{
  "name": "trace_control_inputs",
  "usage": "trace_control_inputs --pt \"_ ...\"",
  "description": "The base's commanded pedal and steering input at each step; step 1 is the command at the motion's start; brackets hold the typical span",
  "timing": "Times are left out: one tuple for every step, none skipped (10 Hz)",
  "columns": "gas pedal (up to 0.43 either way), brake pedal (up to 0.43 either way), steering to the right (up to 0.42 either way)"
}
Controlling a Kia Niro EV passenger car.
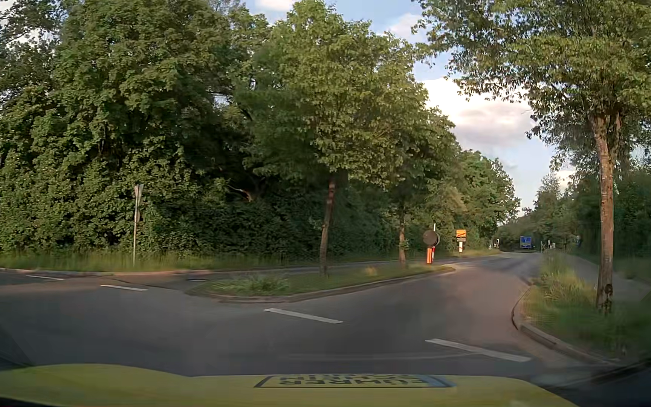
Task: Follow the waypoints while adhering to traffic rules and regulations
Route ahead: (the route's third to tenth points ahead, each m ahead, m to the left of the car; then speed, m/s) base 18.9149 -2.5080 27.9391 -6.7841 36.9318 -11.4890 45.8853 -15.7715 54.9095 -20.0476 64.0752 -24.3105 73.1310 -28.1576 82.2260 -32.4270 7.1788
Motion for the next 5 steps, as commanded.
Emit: trace_control_inputs --pt "0.22 0.0 0.136" --pt "0.22 0.0 0.147" --pt "0.22 0.0 0.154" --pt "0.22 0.0 0.162" --pt "0.22 0.0 0.164"
